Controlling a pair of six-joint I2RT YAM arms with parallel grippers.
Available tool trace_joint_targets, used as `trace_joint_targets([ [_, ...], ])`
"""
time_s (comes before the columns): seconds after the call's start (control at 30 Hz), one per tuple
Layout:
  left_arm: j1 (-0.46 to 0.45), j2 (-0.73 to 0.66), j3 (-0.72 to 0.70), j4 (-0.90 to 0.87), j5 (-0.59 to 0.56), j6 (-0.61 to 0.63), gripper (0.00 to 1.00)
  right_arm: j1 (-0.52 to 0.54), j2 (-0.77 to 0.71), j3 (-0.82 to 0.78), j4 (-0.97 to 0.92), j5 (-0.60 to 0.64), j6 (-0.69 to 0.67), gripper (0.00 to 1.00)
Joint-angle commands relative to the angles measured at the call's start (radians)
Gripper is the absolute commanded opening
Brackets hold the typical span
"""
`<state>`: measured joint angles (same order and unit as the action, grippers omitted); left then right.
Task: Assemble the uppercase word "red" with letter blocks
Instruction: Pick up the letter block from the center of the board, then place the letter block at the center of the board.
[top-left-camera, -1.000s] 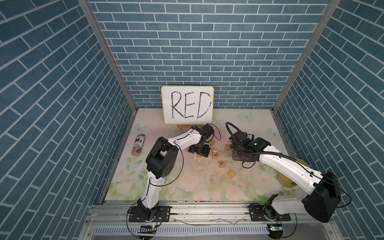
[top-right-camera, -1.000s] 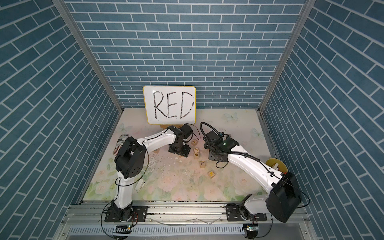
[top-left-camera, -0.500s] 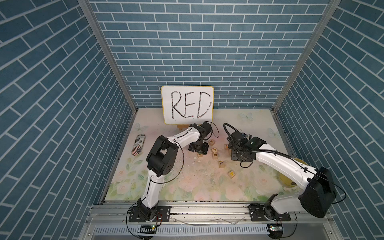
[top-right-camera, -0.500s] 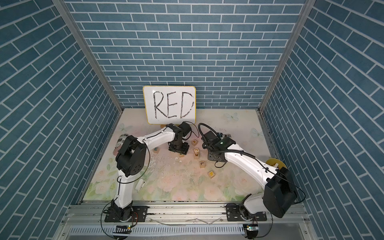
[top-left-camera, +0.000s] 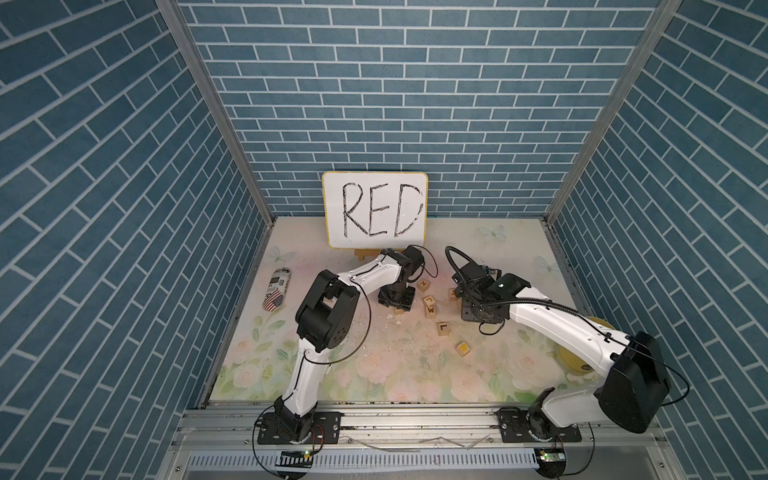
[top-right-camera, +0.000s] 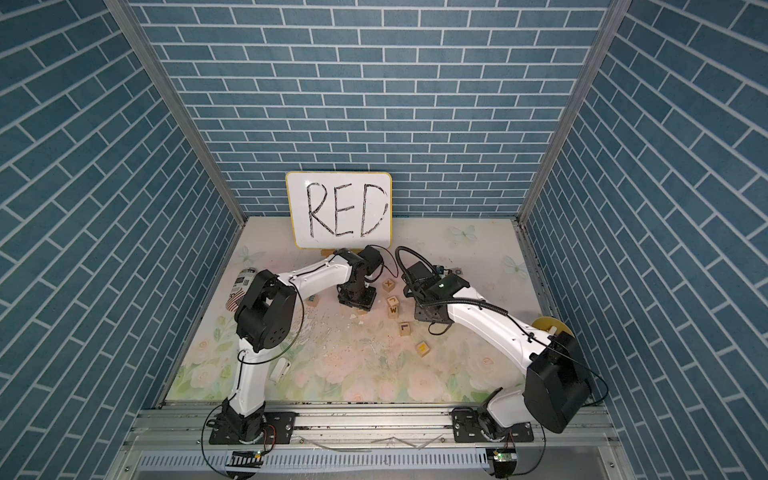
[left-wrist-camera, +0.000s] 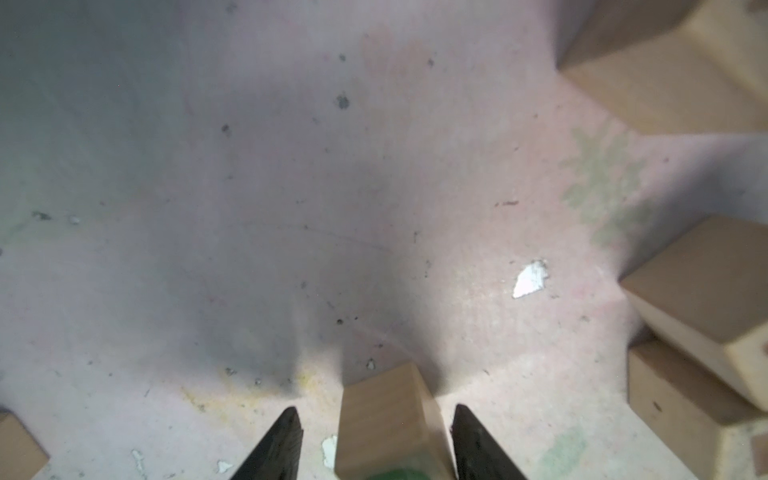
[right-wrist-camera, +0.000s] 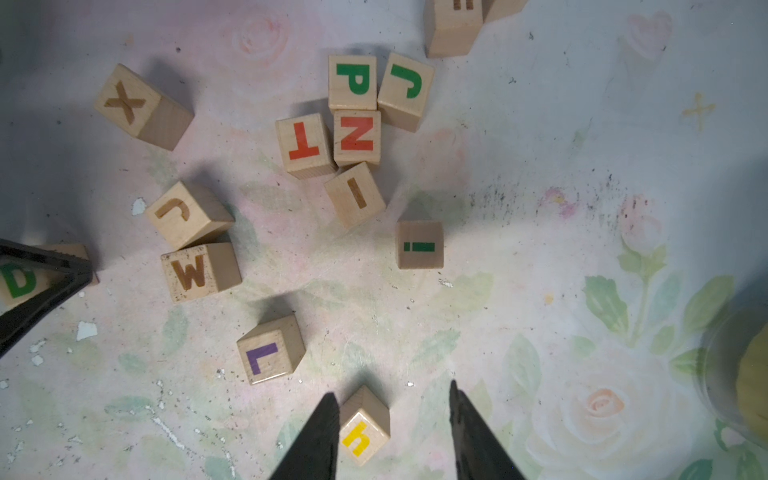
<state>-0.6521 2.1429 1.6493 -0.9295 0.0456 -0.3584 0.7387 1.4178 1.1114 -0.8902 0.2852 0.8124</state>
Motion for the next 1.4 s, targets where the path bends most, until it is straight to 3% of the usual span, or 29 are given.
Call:
trace_joint_targets([
  [0.0, 0.009, -0.013, -0.016, -0.022, -0.016, 0.012, 0.55, 0.002, 0.001, 0.001, -0.005, 0.02, 0.013, 0.45],
  [0.37, 0.014, -0.031, -0.043, -0.014, -0.04, 0.029, 0.48, 0.002, -0.008, -0.012, 0.005, 0.017, 0.014, 0.45],
  [0.67, 0.014, -0.042, -0.053, -0.014, -0.059, 0.038, 0.22, 0.002, -0.007, -0.011, 0.005, 0.017, 0.014, 0.45],
  [0.77, 0.019, -0.081, -0.082, -0.007, -0.066, 0.038, 0.17, 0.002, -0.003, -0.002, 0.007, 0.014, 0.013, 0.44],
  [1.1, 0.117, -0.25, -0.231, 0.045, -0.006, 0.045, 0.16, 0.006, 0.021, 0.033, 0.024, -0.006, 0.008, 0.44],
  [1.37, 0.175, -0.222, -0.252, 0.07, 0.045, 0.073, 0.17, 0.028, 0.05, 0.051, 0.025, -0.006, 0.013, 0.44],
])
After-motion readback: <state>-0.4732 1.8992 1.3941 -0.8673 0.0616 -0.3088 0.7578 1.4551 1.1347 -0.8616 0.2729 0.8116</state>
